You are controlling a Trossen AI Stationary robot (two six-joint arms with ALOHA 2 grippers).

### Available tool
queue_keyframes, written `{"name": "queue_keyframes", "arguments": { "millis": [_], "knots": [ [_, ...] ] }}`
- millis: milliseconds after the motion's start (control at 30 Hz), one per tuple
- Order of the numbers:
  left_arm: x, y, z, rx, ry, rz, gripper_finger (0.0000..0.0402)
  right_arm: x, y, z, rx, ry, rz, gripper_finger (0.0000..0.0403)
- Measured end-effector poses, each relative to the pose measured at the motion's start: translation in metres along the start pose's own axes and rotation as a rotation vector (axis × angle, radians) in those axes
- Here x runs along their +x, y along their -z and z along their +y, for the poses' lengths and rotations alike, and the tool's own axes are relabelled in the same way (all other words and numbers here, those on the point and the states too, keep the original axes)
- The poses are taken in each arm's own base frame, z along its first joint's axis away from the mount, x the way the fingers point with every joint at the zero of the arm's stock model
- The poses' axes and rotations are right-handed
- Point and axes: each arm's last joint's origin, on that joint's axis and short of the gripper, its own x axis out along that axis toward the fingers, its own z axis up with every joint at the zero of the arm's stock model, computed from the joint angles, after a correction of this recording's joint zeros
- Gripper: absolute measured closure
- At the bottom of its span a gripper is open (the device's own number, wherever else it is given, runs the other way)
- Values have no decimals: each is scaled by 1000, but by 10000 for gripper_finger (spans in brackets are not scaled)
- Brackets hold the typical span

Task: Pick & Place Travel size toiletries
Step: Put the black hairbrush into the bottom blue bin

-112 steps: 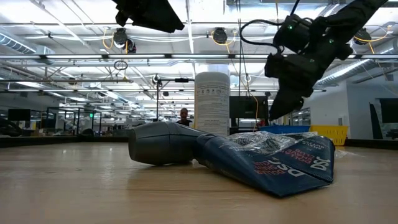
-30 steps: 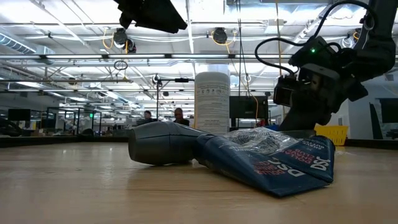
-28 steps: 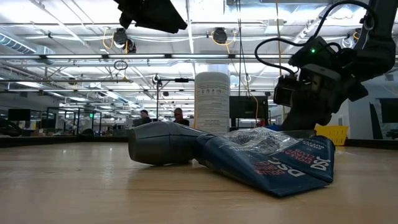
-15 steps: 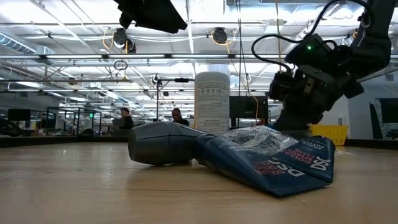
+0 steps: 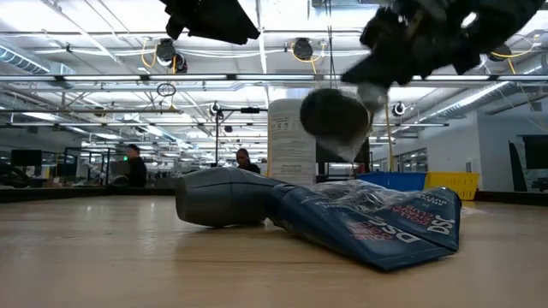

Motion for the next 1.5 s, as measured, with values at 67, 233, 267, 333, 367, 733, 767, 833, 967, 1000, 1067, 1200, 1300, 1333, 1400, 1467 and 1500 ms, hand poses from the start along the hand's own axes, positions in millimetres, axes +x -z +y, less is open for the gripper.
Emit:
{"name": "queue_keyframes", "arguments": {
  "millis": [67, 233, 267, 333, 367, 733, 767, 833, 967, 1000, 1067, 1200, 1300, 1333, 1400, 1467, 1500],
  "knots": [
    [1, -1, 1, -4, -2, -3, 275, -4, -14, 8, -37, -7, -39, 403],
    [4, -2, 4, -15, -13, -6, 275, -7, -43, 26, -145, -13, -97, 403],
    [4, -2, 4, -16, -15, -6, 275, -7, -48, 29, -160, -21, -102, 403],
    [5, -3, 5, -25, -14, -12, 275, -7, -56, 35, -193, -32, -108, 403],
    [5, -4, 5, -32, -6, -16, 275, -6, -61, 37, -207, -31, -112, 403],
    [7, -15, 0, -49, 208, -71, 274, -7, -82, 53, -292, 19, -125, 403],
    [7, -16, -1, -51, 223, -77, 274, -7, -82, 53, -294, 19, -128, 403],
    [7, -18, -2, -42, 249, -87, 275, -7, -81, 53, -291, 21, -118, 403],
    [6, -20, -2, -36, 254, -108, 275, -6, -79, 54, -285, 15, -97, 403],
    [6, -20, -2, -29, 252, -111, 274, -6, -79, 56, -286, 8, -96, 403],
    [7, -21, -1, -26, 249, -120, 275, -5, -77, 59, -290, -7, -89, 403],
    [10, -23, 2, -38, 239, -130, 275, -3, -75, 65, -313, -29, -79, 403],
    [12, -23, 4, -51, 259, -124, 275, -3, -74, 67, -317, -34, -79, 403],
    [12, -24, 4, -53, 274, -121, 275, -3, -74, 67, -316, -34, -75, 403],
    [13, -24, 5, -50, 275, -120, 274, -2, -71, 66, -310, -29, -49, 403],
    [14, -24, 7, -52, 268, -123, 275, -2, -70, 66, -305, -25, -33, 403],
    [14, -25, 7, -53, 266, -124, 275, -1, -69, 65, -304, -24, -28, 403]
  ]
}}
